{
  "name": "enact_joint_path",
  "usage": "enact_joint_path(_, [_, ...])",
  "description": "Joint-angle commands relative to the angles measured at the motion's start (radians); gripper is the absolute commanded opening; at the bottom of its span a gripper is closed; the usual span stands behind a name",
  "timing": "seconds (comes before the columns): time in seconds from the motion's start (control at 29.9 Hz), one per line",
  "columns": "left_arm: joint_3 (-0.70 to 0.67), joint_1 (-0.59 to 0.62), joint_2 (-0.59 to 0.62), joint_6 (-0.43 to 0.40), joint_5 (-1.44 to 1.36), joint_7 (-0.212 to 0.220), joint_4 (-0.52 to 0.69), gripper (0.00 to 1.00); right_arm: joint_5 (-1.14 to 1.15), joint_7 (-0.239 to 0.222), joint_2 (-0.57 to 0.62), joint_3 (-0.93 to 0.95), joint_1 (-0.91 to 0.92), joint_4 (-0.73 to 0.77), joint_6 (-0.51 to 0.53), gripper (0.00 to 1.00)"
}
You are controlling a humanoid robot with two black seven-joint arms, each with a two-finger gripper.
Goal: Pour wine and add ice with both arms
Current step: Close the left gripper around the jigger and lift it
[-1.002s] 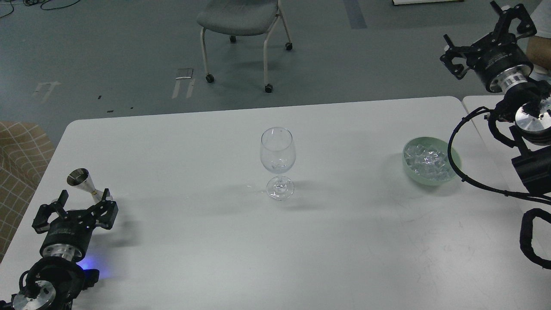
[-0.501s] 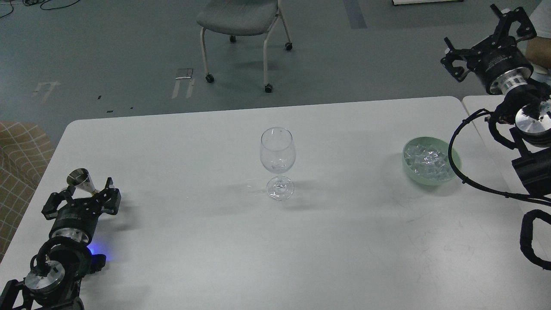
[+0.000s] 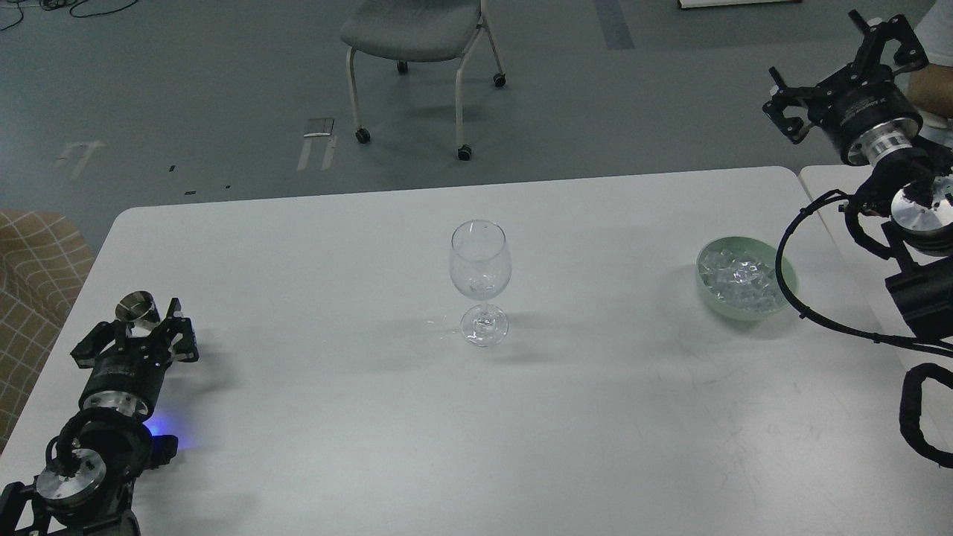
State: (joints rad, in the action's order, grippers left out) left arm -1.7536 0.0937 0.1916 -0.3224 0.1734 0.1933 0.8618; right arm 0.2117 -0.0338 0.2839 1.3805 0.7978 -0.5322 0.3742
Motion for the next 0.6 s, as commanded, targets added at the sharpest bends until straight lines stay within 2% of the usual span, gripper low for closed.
enact_joint_path(0.0, [-0.003,0.0,0.0,-0.018,0.0,0.002,-0.015,0.4,0.001,0.0,0.0,-0.001,0.0,0.0,0.0,1.0])
enact_joint_path(0.13, [-0.003,-0.002,-0.001,-0.055,0.0,0.029,-0.017,0.34,0.001,0.0,0.0,-0.003,0.001,0.001,-0.003,1.0])
enact_joint_path(0.57, [-0.009,-0.014,-0.003,-0.089,0.0,0.031,-0.02,0.28,0.001,0.0,0.001,-0.008,0.0,0.0,-0.005,1.0])
